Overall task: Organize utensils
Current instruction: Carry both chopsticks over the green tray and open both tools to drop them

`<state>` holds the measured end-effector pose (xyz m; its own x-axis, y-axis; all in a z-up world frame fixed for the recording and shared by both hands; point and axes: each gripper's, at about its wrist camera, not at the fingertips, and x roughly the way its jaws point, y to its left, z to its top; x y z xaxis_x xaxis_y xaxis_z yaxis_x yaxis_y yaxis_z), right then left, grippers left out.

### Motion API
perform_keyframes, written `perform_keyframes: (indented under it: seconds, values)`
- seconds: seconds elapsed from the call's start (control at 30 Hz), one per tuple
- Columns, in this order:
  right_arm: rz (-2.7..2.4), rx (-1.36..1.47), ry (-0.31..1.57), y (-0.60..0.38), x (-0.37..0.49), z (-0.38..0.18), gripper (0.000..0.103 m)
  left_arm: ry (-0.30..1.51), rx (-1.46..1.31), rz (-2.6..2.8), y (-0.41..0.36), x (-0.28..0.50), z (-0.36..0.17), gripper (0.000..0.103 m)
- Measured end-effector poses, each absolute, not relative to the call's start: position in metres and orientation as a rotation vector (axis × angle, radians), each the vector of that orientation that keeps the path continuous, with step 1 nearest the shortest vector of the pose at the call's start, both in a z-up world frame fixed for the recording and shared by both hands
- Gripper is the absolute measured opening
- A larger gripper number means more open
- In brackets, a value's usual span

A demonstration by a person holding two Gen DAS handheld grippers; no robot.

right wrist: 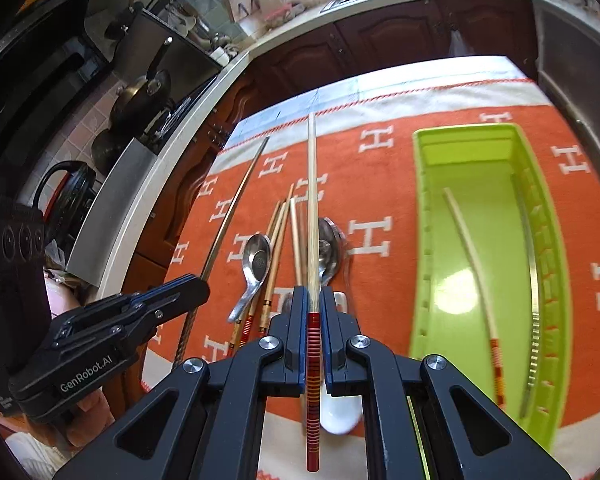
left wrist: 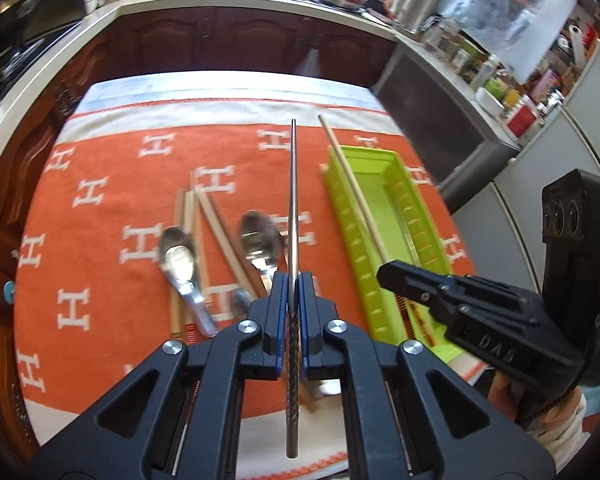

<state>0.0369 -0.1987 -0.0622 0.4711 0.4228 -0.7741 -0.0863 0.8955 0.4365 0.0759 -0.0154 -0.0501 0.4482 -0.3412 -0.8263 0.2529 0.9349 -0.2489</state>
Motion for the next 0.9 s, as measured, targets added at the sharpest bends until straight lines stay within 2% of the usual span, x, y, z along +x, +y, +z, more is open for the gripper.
perform_keyframes:
  seconds: [0.17, 0.43, 0.9]
  values:
    - [0.212, 0.361, 1.024, -0.248, 0.013, -0.053, 0.006, 1.073, -0.069, -0.435, -0.077, 0.079, -0.047, 0.003]
    - [0.094, 0.408, 1.05, -0.312, -0.011, -0.074, 0.006, 1.155, -0.043, -0.477, -0.147, 0.086, -0.071, 0.003]
    - [0.058, 0.413, 1.108, -0.331, 0.015, -0.117, 0.008, 1.244, 0.001, -0.422, -0.173, 0.098, -0.119, 0.003]
